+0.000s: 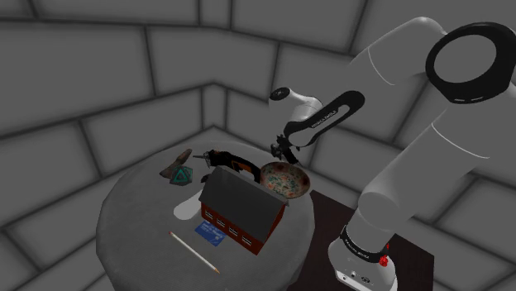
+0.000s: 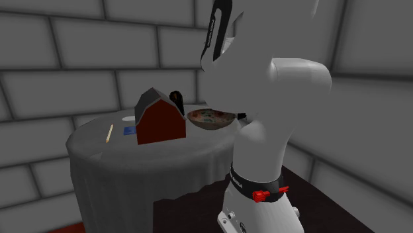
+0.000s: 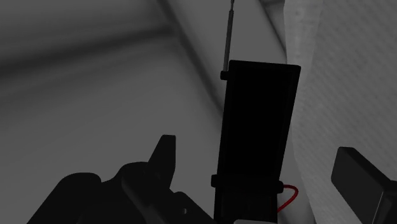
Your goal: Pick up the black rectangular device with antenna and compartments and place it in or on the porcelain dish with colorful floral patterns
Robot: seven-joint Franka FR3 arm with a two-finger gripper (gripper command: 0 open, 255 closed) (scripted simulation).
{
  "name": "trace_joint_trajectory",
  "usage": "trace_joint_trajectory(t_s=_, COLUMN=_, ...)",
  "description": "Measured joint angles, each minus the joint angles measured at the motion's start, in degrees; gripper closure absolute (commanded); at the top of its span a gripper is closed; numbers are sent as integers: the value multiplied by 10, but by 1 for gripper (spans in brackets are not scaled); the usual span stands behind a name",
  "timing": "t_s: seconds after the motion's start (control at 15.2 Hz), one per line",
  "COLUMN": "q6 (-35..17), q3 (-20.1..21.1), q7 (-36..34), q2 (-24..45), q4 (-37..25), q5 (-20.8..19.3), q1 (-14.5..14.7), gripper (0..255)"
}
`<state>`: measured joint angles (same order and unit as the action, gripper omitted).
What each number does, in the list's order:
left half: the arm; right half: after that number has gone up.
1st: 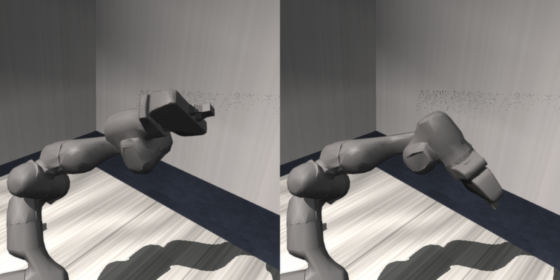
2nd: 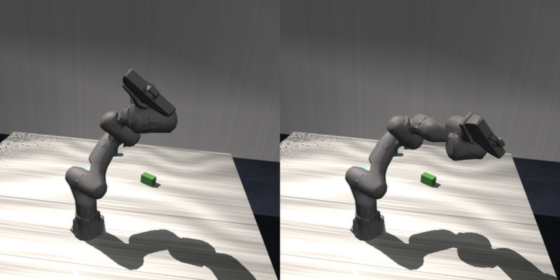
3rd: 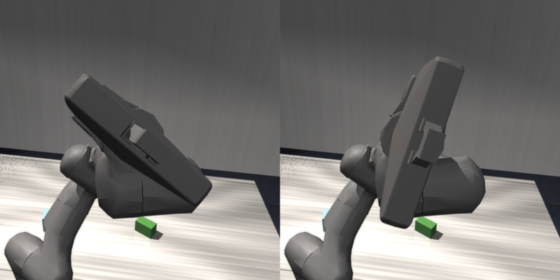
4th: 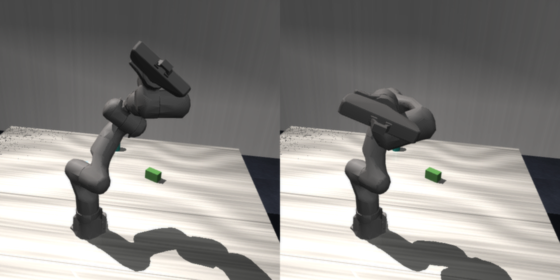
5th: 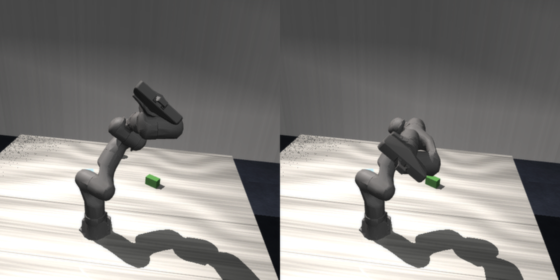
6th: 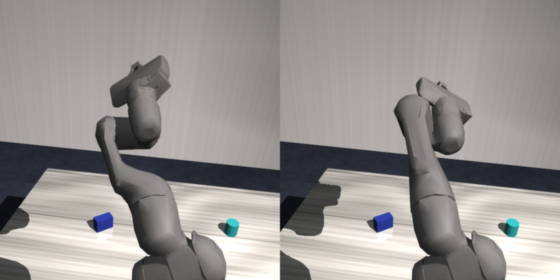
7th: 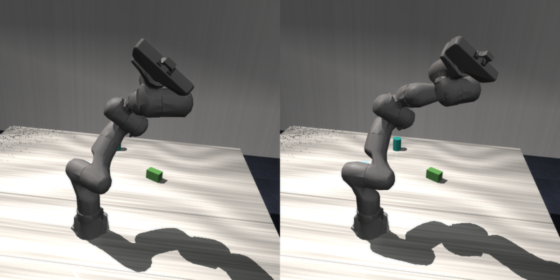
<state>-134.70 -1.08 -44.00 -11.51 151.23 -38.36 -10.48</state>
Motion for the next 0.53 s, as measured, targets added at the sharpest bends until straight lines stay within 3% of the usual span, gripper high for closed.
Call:
trace_joint_trajectory(t_s=0.4, q6=-7, q3=-2, q7=-3, q2=6, q4=1, q5=-6, q1=-3, gripper=0)
trace_joint_trajectory(t_s=0.46, q6=-7, q3=-2, q7=-3, q2=6, q4=1, q5=-6, q1=-3, gripper=255)
trace_joint_trajectory(t_s=0.53, q6=-7, q3=-2, q7=-3, q2=6, q4=1, q5=-6, q1=-3, gripper=255)
